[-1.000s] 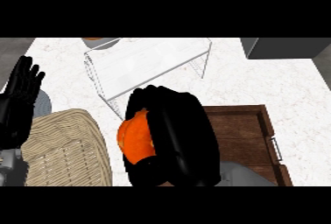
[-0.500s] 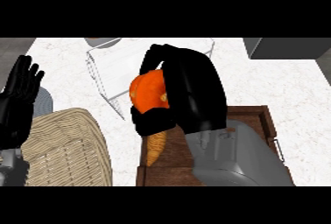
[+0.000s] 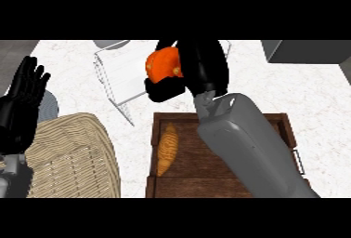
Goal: Pick the squash from the tray and place it in the tiered shelf
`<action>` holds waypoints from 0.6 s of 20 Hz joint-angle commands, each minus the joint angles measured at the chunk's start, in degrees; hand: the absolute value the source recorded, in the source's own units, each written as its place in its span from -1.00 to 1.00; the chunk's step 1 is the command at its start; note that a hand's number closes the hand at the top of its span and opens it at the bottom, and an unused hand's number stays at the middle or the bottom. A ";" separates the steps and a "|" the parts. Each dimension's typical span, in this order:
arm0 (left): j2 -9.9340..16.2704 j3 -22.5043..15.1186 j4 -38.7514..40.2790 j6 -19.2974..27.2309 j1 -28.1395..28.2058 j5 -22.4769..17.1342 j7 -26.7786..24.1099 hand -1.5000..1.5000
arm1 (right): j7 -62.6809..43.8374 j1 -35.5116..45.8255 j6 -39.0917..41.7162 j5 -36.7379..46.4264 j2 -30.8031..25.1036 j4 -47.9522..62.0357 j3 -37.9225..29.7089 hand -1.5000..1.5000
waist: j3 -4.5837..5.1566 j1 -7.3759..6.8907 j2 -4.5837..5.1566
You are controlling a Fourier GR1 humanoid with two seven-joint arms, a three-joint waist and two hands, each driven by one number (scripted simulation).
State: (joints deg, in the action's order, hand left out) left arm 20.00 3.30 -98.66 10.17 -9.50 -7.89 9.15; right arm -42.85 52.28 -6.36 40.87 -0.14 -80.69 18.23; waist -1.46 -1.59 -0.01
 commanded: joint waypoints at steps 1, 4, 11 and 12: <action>-4.51 -3.92 3.13 2.34 1.41 1.90 1.93 0.00 | 7.49 -0.69 -7.20 -0.29 0.13 7.81 -1.09 1.00 | 1.44 0.15 0.76; -4.55 -3.89 4.80 0.78 2.79 1.68 -0.95 0.00 | 7.92 5.08 -8.56 -2.49 0.13 12.97 -2.18 1.00 | 1.51 -0.28 0.72; -4.37 -4.73 1.13 1.23 3.09 2.48 0.70 0.00 | 17.28 7.58 -14.25 -1.72 0.13 28.75 -2.58 1.00 | 1.48 -1.41 0.90; -5.68 -5.83 1.65 2.17 1.64 3.02 1.63 0.00 | 15.41 9.34 -15.30 -6.23 0.13 28.44 -3.47 1.00 | 1.46 -1.31 0.85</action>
State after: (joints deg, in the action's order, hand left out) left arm 19.64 2.40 -98.85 10.00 -10.60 -7.00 9.33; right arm -28.74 58.52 -19.22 37.71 -0.01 -58.05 15.79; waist -1.43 -2.79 0.29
